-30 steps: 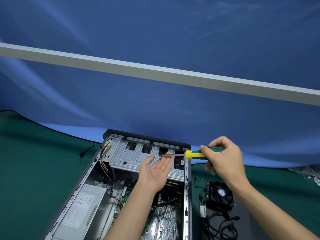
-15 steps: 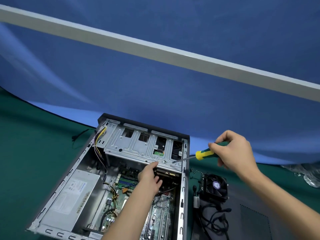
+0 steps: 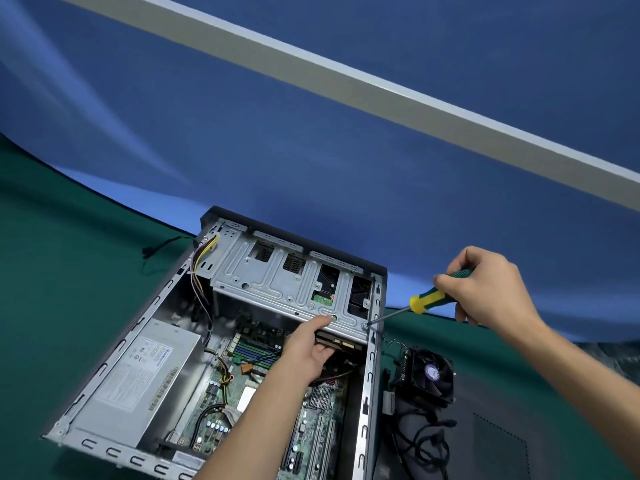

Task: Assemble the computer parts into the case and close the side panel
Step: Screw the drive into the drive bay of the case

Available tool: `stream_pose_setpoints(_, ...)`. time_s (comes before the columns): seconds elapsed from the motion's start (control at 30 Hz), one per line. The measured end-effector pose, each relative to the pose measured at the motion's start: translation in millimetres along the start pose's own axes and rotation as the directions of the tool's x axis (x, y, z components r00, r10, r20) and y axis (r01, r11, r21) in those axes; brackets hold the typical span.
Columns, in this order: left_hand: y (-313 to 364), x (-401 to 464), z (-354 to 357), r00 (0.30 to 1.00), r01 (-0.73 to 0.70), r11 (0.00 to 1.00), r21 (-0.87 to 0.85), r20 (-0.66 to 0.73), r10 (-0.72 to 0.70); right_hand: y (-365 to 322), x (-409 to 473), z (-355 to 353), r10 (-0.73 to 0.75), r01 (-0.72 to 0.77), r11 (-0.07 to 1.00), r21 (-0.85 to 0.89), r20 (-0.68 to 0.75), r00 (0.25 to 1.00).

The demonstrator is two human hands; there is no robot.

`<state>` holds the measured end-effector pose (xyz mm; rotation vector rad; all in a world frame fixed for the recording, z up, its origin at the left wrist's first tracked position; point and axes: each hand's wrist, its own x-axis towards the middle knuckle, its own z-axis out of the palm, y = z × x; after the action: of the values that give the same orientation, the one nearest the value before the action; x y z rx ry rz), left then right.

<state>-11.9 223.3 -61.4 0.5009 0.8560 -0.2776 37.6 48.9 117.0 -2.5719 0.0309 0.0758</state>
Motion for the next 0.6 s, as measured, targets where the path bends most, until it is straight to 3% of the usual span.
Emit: stream_pose_setpoints(0.6,0,3,-2,1.0,-0.007,1.0,0.018,-0.017,0.007,-15,1,13,-0.036,0.04,0.994,-0.102,0.034,0.999)
